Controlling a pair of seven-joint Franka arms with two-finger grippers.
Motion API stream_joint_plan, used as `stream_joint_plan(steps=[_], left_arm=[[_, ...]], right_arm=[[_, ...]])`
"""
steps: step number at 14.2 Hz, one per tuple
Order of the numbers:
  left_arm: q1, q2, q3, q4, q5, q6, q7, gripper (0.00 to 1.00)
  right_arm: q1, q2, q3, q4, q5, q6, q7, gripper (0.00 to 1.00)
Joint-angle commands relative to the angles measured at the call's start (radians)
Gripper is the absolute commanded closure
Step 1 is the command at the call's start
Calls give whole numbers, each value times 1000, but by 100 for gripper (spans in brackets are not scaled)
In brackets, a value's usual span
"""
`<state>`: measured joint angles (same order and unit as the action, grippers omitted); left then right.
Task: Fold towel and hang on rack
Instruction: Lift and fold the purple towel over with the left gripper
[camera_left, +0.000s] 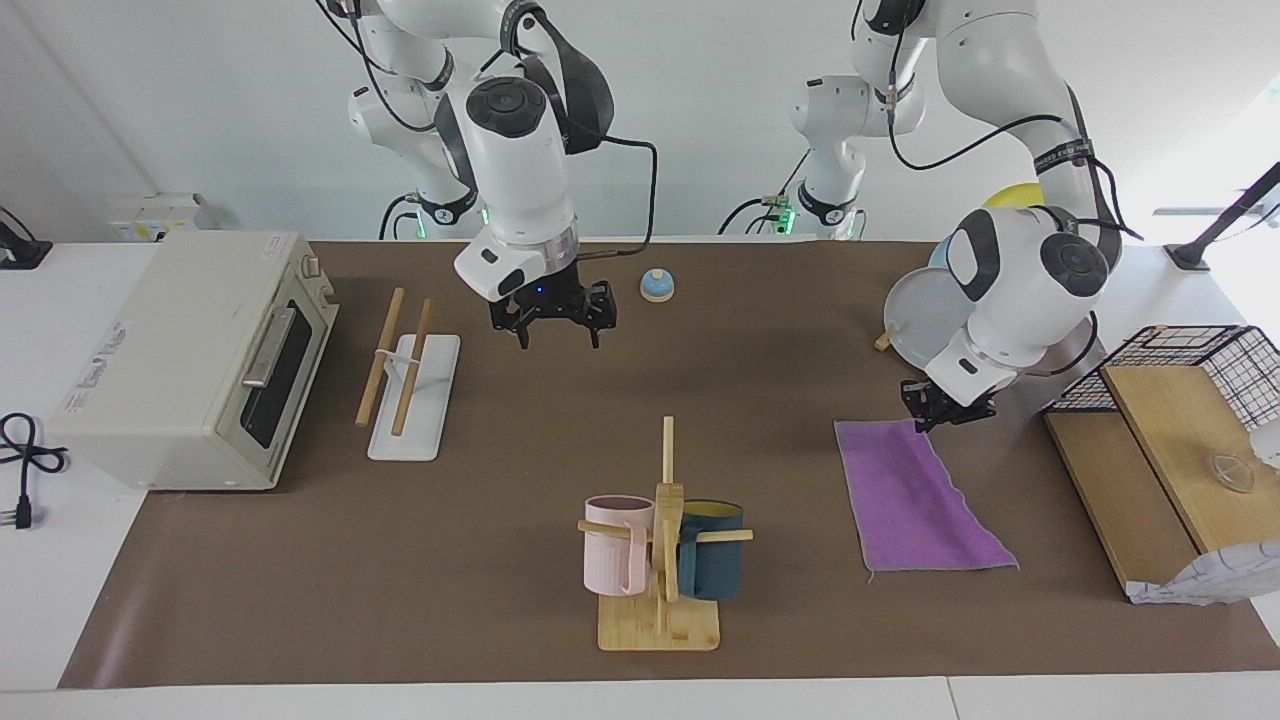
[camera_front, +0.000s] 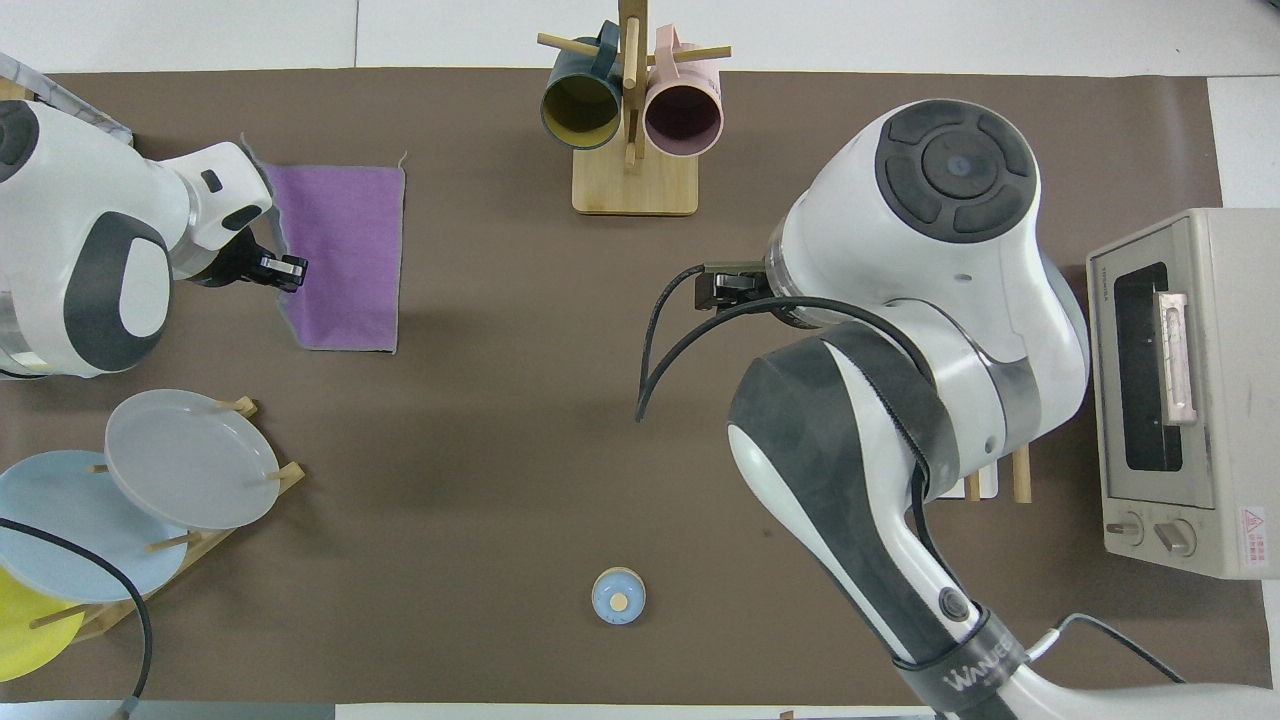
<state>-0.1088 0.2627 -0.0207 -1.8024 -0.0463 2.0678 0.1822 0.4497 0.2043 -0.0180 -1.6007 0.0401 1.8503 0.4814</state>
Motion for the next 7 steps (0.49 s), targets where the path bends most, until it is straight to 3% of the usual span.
stream_joint_plan(steps=[1,4,7], left_arm=[[-84,-62,15,-101,77,56,-99,100],[-129,-121,15,-286,92,218,-155,100],[-129,-125,16,-299,106,227,-153,100]], right_arm=[[-9,-16,6,-36,18,26,0,0],[-9,-17,6,-45,18,39,0,0],[-11,-19,6,-47,18,40,0,0]])
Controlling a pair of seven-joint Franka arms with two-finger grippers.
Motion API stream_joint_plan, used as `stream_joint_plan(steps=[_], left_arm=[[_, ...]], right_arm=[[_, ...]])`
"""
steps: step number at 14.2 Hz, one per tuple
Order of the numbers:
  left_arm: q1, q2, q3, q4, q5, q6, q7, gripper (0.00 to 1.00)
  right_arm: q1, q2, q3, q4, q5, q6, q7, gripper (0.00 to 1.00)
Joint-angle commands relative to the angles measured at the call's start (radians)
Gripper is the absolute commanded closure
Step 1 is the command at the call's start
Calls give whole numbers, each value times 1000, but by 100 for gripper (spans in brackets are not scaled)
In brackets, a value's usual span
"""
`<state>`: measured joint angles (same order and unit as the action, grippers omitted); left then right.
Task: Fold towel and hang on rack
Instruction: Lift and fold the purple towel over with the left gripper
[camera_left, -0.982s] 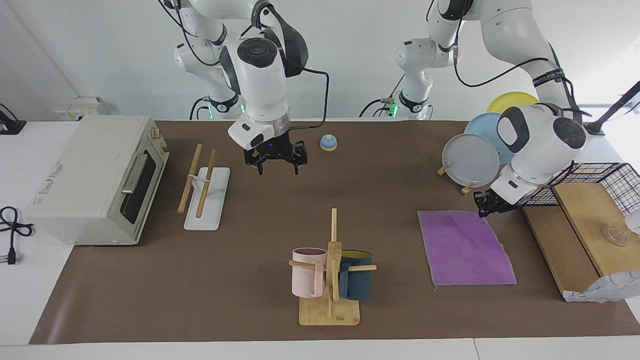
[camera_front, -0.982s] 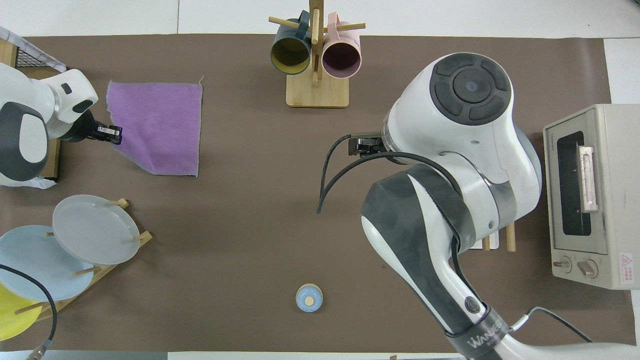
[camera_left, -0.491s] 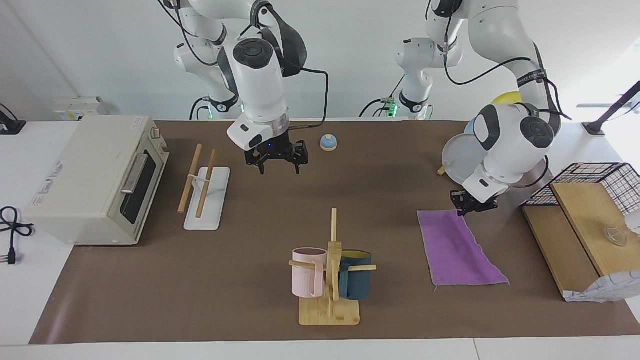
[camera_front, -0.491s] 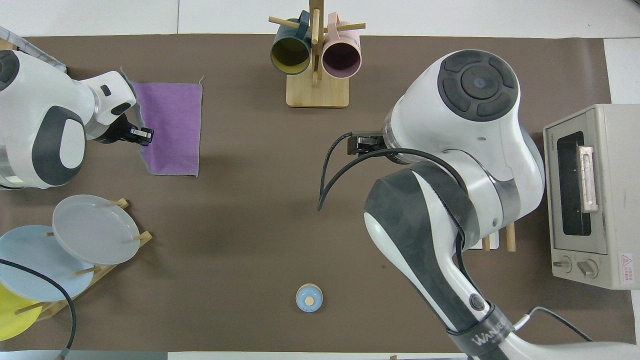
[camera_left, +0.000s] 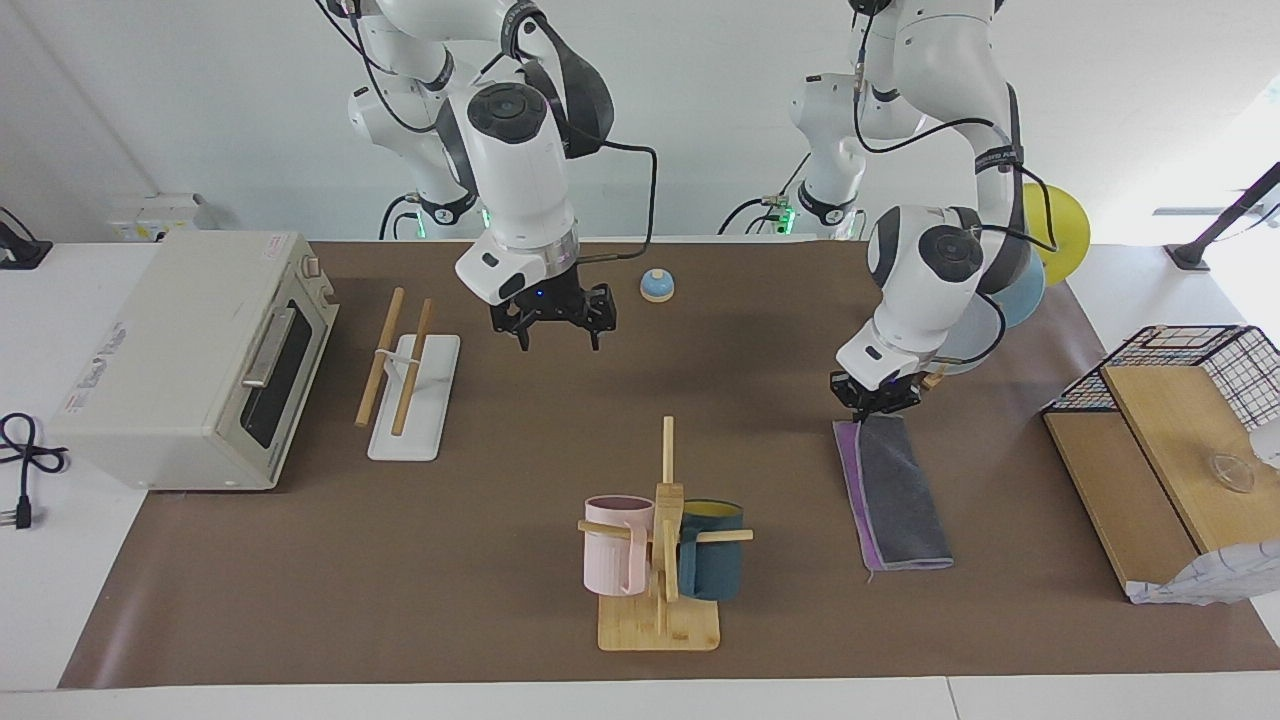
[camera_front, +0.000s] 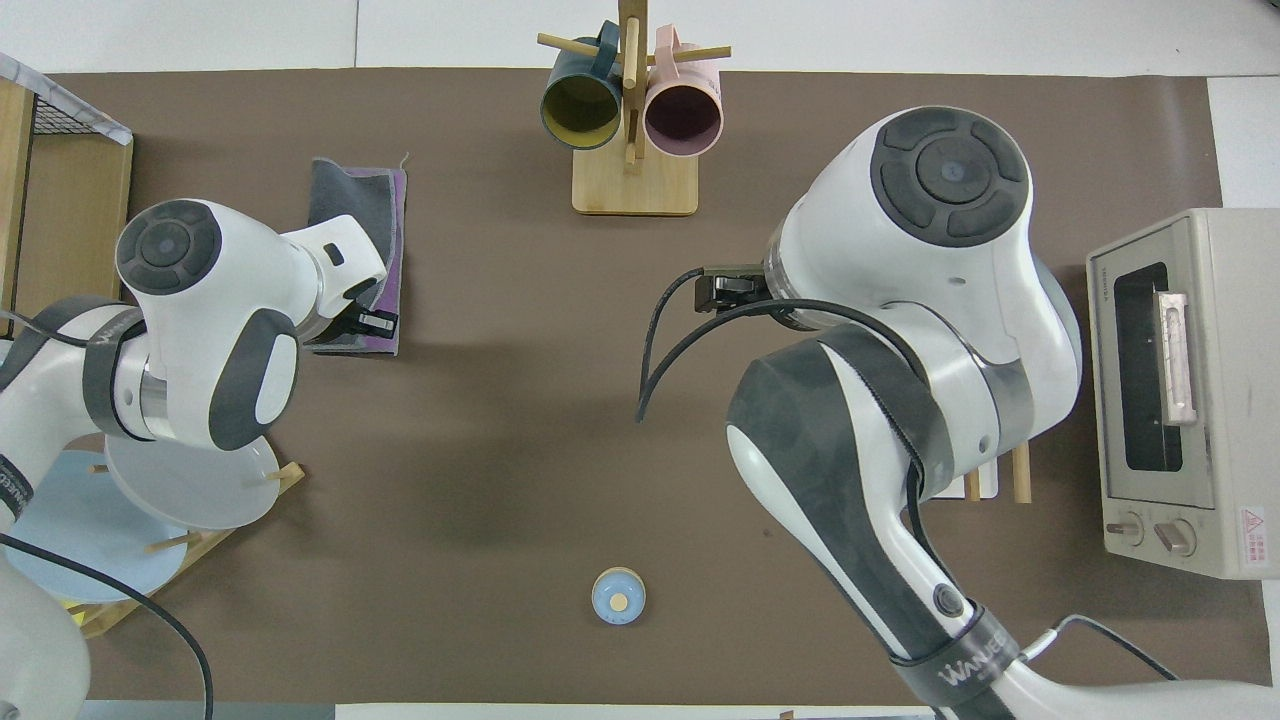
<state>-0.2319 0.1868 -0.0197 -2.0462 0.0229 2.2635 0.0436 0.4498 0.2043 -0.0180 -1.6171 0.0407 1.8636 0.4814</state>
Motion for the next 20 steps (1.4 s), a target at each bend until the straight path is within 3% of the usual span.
stream_joint_plan(steps=[1,2,5,7,9,11,13,18,20], left_arm=[[-6,-49,14,-55,61,30,-14,86],[-3,-49,14,-55,78,28,-14,1],[6,-49,12,-45,78,8,-17,0],[19,-50,18,9,78,-72,-5,0],[74,-27,15,81,71,-120,51,0],[135,-14,14,87,5,-99,113,0],[167,19,17,112,-91,-90,200,0],[241,192,9,227,-257,-79,346,0],[244,204,7,228,-276,-84,354,0]], right_arm=[[-11,-19,6,-29,18,26,0,0],[-11,-19,6,-30,18,26,0,0],[-11,-19,6,-29,18,28,0,0],[-11,-19,6,-29,18,28,0,0],[-11,-19,6,-29,18,28,0,0],[-11,-19,6,-29,18,26,0,0],[-10,-19,6,-30,18,26,2,0],[-6,-20,6,-35,18,38,-1,0],[-3,-25,6,-46,18,54,0,0]])
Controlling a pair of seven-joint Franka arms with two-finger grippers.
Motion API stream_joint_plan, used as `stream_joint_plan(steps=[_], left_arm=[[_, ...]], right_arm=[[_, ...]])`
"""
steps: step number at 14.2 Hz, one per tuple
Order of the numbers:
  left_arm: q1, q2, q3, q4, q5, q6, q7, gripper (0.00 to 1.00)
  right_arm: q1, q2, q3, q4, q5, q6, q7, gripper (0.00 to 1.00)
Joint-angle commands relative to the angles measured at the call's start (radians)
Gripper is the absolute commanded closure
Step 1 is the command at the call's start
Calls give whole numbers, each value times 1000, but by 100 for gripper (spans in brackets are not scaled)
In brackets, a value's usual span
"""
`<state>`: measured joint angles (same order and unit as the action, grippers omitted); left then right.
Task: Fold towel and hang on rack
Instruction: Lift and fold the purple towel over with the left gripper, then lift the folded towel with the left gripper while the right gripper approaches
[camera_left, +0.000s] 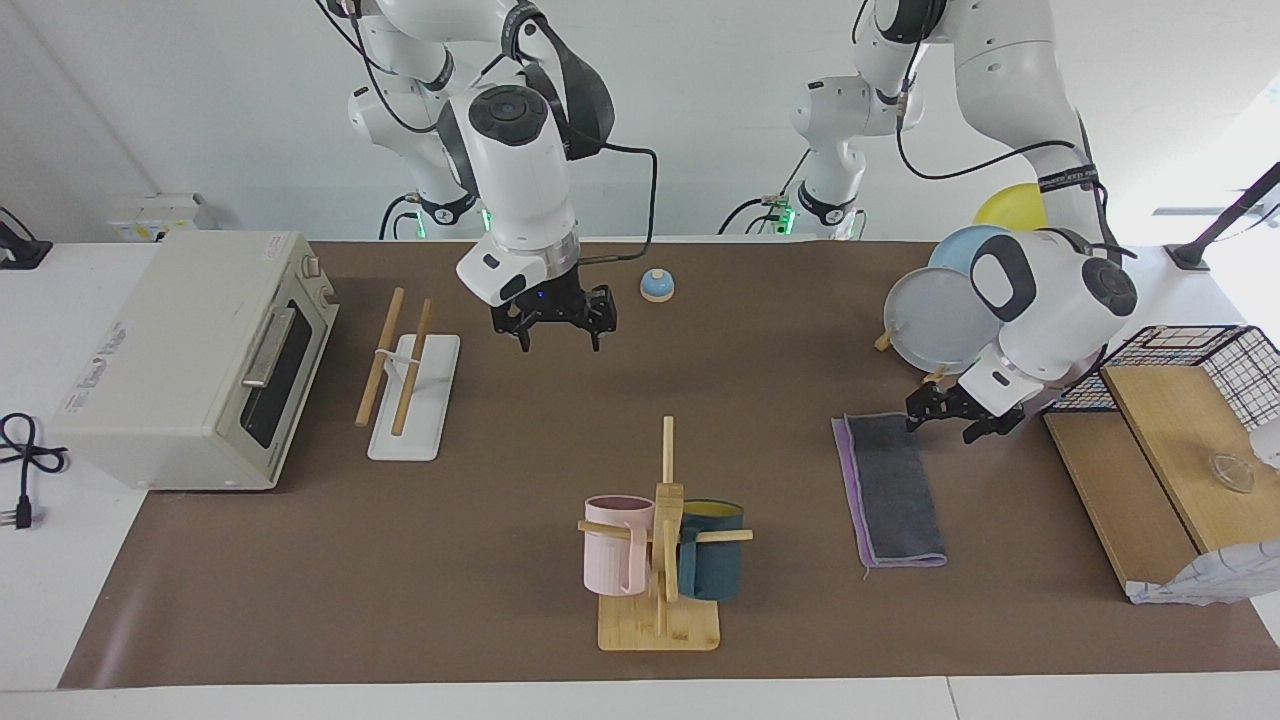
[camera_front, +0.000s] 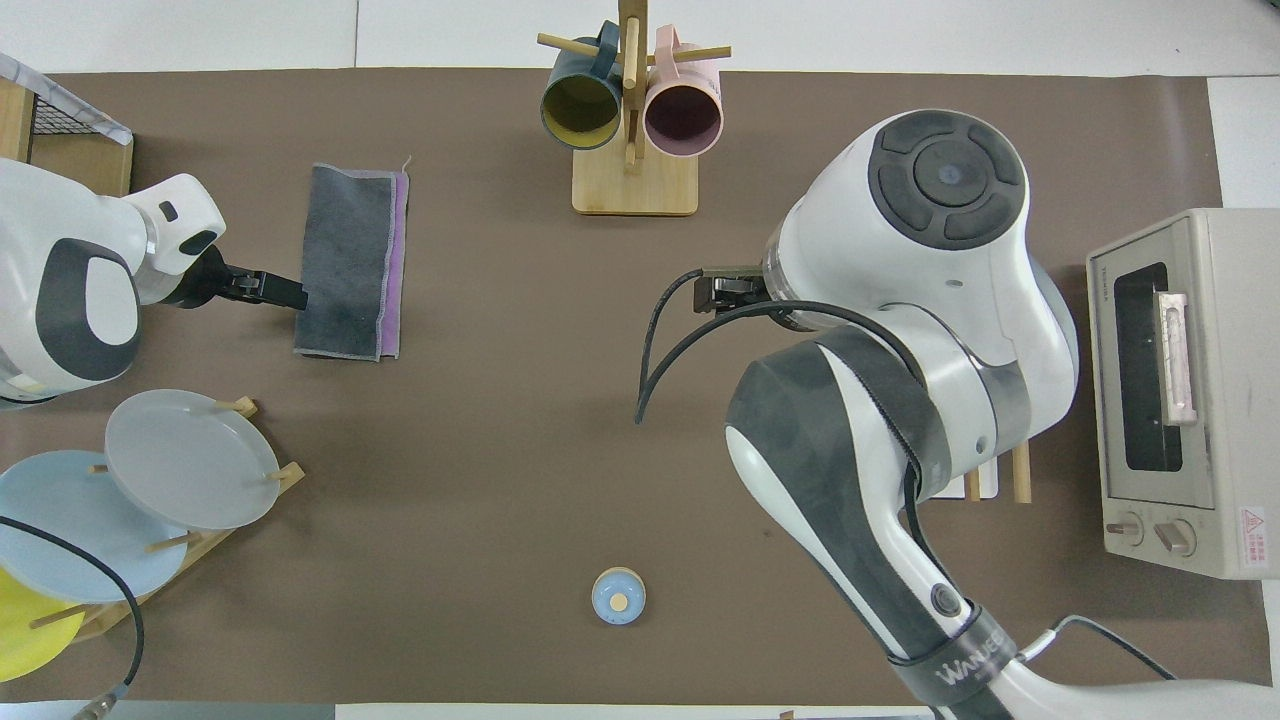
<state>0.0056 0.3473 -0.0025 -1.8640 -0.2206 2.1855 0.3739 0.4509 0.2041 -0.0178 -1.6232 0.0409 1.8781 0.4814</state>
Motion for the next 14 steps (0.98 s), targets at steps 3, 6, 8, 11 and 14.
stream_joint_plan(steps=[3,6,8,11,14], left_arm=[[-1,55,-10,37,-63,2,34,0],[-4,55,-10,13,-63,3,36,2],[-6,55,-10,-1,-65,14,36,8],[-19,59,-10,-4,-65,33,36,20],[-21,59,-10,-18,-65,37,36,31]], right_arm=[[2,-34,6,-58,17,42,2,0],[2,-34,6,-58,17,42,6,0],[2,-34,6,-58,17,42,5,0],[2,-34,6,-58,20,42,13,0],[2,-28,6,-50,91,70,75,0]])
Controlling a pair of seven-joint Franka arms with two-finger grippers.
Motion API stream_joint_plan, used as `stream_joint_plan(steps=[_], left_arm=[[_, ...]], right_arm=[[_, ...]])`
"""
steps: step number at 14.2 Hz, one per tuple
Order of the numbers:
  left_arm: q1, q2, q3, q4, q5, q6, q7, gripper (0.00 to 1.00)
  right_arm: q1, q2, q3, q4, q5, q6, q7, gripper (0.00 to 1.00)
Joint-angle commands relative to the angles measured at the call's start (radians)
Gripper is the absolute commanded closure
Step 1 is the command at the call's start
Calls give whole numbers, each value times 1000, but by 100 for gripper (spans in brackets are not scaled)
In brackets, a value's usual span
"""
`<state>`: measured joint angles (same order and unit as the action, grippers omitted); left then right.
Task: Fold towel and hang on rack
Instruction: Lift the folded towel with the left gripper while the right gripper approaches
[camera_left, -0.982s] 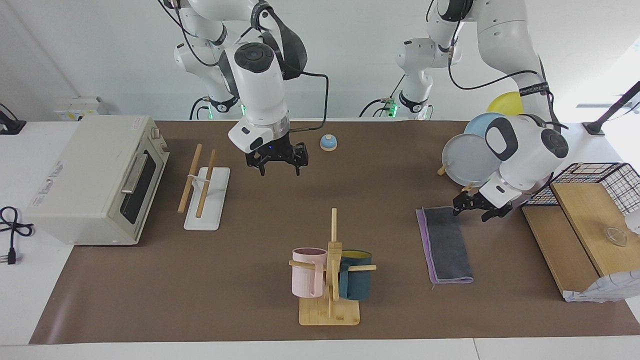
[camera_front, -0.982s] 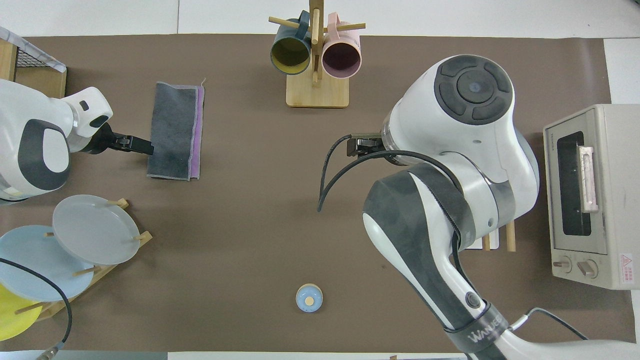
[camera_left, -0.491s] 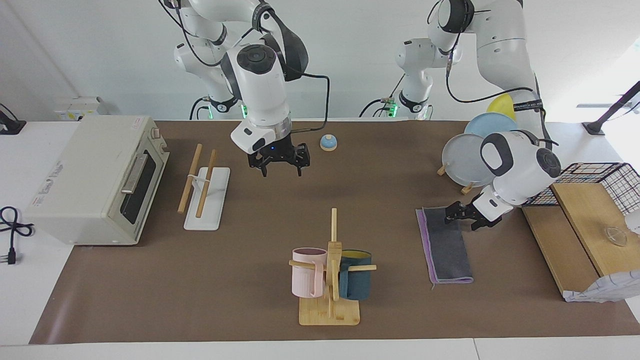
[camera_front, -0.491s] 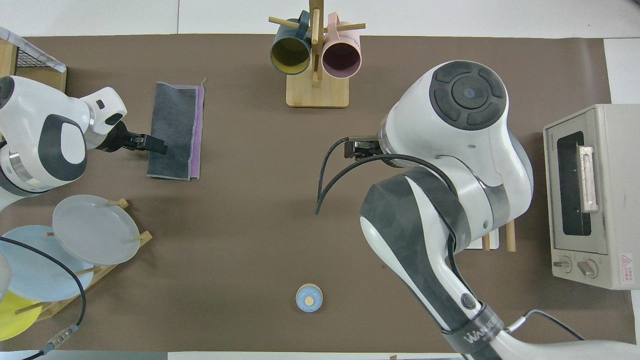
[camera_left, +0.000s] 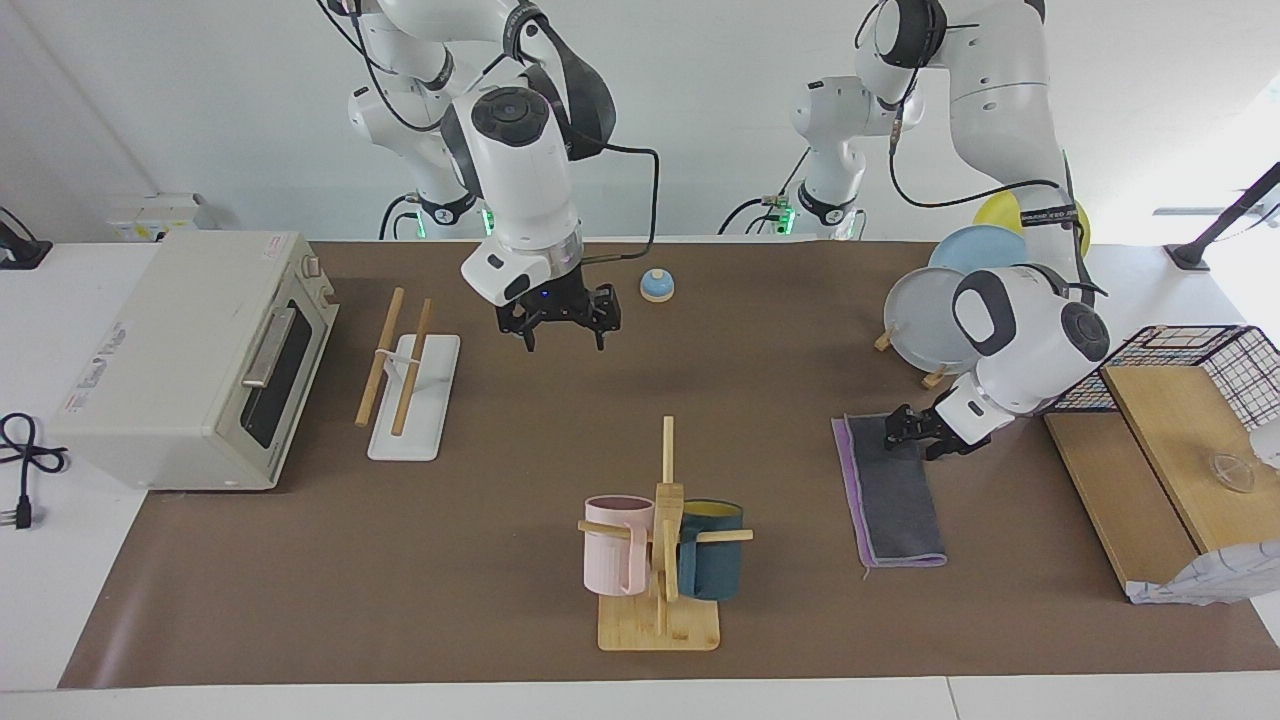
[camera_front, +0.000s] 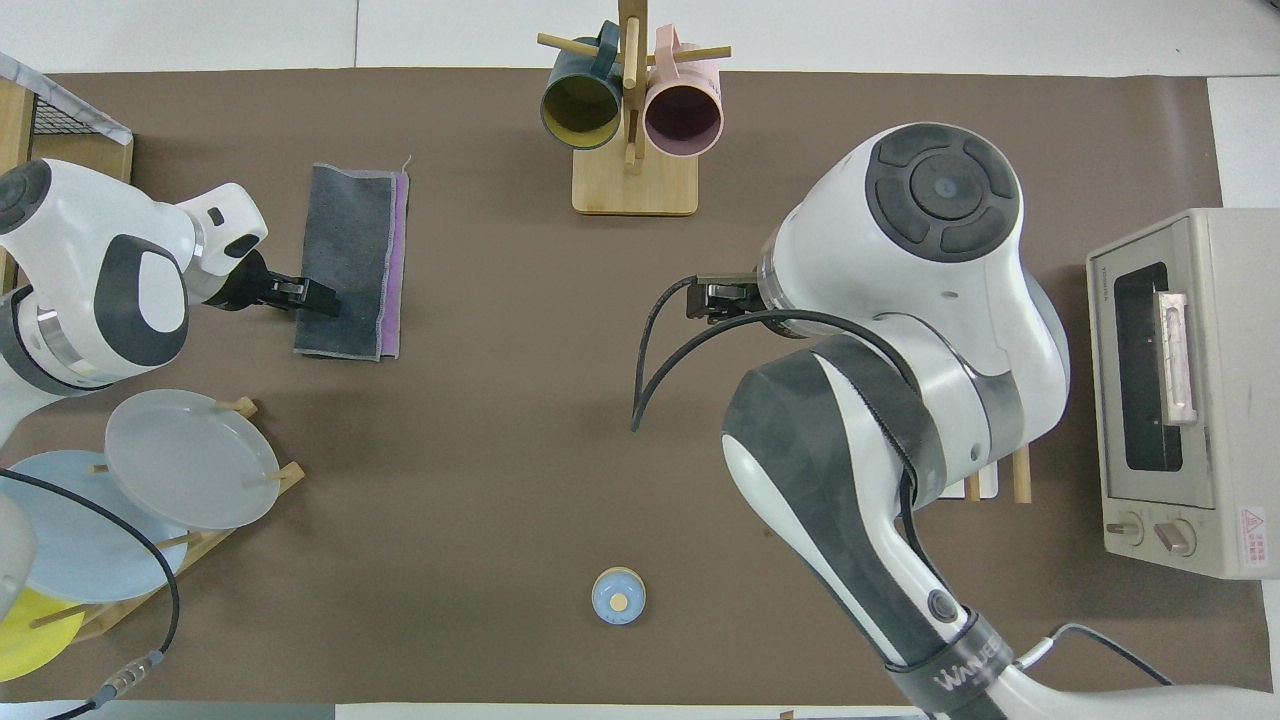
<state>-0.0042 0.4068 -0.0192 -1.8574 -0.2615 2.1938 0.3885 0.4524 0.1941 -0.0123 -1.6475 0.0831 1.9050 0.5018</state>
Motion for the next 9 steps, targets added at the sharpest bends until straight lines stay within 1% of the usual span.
stream_joint_plan(steps=[1,2,3,5,6,7,9], left_arm=[[-11,0,7,-25,-24,30,20,37],[-11,0,7,-25,-24,29,20,45],[-17,-2,7,-25,-24,29,20,56],[-17,-2,8,-26,-24,29,18,82],[-19,-2,8,-26,-24,27,18,92],[-19,-2,8,-26,-24,27,17,100],[-19,-2,8,-26,-24,24,13,100]], right_arm=[[0,-18,0,-28,61,55,87,0],[2,-18,0,-28,61,57,109,0],[2,-18,2,-28,61,57,115,0],[2,-19,2,-31,61,55,116,0],[2,-19,0,-31,61,54,119,0],[2,-19,2,-31,63,52,132,0],[2,-18,3,-28,64,55,184,0]])
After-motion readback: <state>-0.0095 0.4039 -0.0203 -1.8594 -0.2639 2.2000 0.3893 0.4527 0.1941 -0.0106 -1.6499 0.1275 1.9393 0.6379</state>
